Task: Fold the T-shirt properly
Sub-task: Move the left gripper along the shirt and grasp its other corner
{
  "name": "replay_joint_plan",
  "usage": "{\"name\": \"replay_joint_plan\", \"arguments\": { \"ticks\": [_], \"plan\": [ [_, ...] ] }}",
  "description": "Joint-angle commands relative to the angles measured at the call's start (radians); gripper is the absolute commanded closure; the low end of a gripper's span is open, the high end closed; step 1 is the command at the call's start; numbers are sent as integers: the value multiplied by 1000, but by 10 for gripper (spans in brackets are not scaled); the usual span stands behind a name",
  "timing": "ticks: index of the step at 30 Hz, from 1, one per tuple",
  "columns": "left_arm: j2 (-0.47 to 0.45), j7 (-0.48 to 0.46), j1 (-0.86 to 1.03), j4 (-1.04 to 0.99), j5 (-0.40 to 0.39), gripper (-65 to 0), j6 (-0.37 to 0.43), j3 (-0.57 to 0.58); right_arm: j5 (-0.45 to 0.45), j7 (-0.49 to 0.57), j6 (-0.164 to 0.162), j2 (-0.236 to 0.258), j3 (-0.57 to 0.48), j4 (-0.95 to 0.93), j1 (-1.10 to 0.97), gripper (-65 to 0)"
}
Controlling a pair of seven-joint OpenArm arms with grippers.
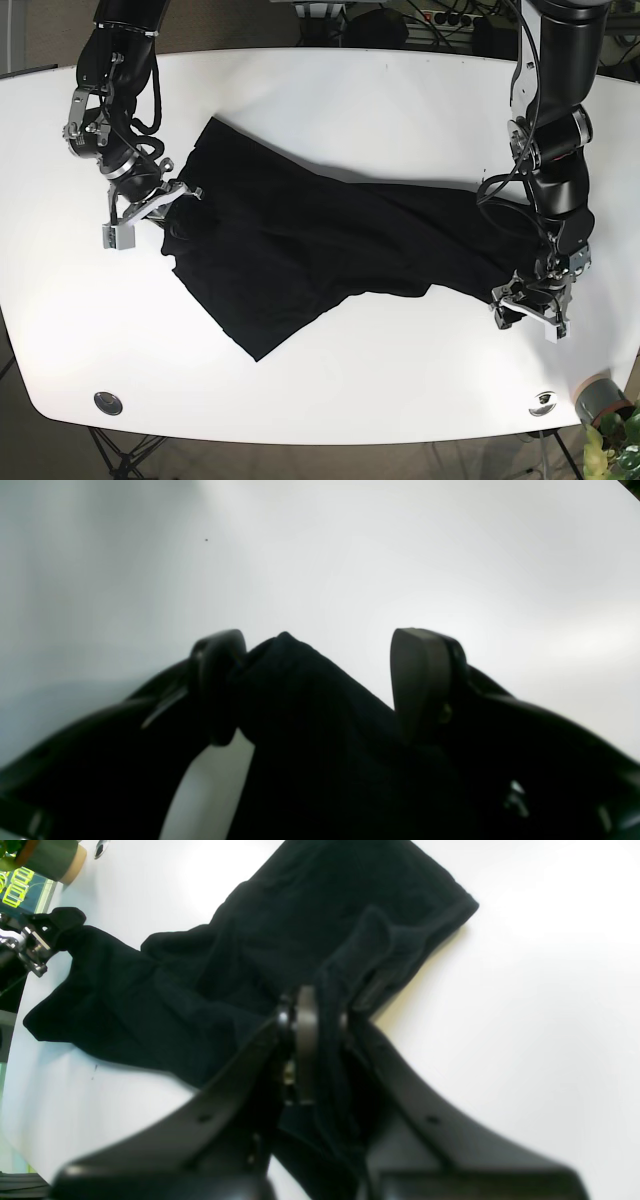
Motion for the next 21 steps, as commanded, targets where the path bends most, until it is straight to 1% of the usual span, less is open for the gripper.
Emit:
{"name": "replay_joint_plan", "arguments": {
  "ticks": [1,8,14,18,21],
  "plan": [
    [-11,-23,-34,11,-5,-407,-7,4,19,22,9,8,3,16,12,-19],
    [-8,-23,-28,11,-5,-408,-9,5,19,22,9,8,3,16,12,-19],
    [-5,-23,-26,11,-5,-389,-12,5,19,22,9,8,2,16,12,-19],
    [7,-23,-26,11,-5,-260,-12,5,19,22,9,8,2,16,12,-19],
    [7,-23,-25,11,-3,-175,-12,5,19,22,9,8,2,16,12,-19]
  ]
}}
